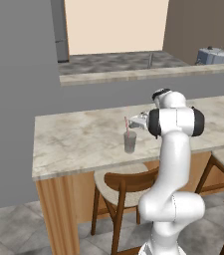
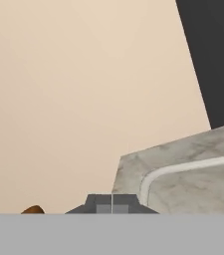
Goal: Take a straw from the drawer in front and place it inside the glass cup on the dining counter.
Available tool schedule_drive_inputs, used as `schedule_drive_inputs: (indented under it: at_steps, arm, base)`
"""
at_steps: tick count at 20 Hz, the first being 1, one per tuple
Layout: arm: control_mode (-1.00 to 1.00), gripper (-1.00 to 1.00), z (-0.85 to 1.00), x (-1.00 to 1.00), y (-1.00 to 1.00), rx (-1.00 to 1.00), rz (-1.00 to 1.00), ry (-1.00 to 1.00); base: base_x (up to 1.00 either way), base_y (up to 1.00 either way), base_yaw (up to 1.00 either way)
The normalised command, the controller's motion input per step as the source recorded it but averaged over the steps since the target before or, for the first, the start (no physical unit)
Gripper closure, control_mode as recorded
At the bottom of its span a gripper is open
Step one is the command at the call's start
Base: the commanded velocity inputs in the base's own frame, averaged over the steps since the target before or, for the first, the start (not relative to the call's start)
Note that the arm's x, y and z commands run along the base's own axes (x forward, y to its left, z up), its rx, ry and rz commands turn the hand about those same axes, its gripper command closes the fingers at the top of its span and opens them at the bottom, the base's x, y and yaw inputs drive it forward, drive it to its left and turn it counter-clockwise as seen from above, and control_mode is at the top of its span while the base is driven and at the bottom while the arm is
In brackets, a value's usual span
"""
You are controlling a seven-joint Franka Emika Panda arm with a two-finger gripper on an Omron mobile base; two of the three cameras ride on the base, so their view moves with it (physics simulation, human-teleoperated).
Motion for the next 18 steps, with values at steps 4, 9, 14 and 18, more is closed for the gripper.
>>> schedule_drive_inputs:
  at_steps: [4,9,14,18]
  arm:
    - [-1.0,1.0,-0.1,0.02,0.0,0.04,0.04,-0.11]
    - [-1.0,1.0,0.0,0.09,0.0,0.01,0.03,-0.13]
    - [-1.0,-1.0,0.02,0.04,0.0,0.01,0.02,-0.12]
    - [-1.0,-1.0,0.15,0.0,-0.11,0.0,0.0,-0.1]
  base:
    - [0.0,0.0,0.0]
    - [0.0,0.0,0.0]
    - [0.0,0.0,0.0]
    - [0.0,0.0,0.0]
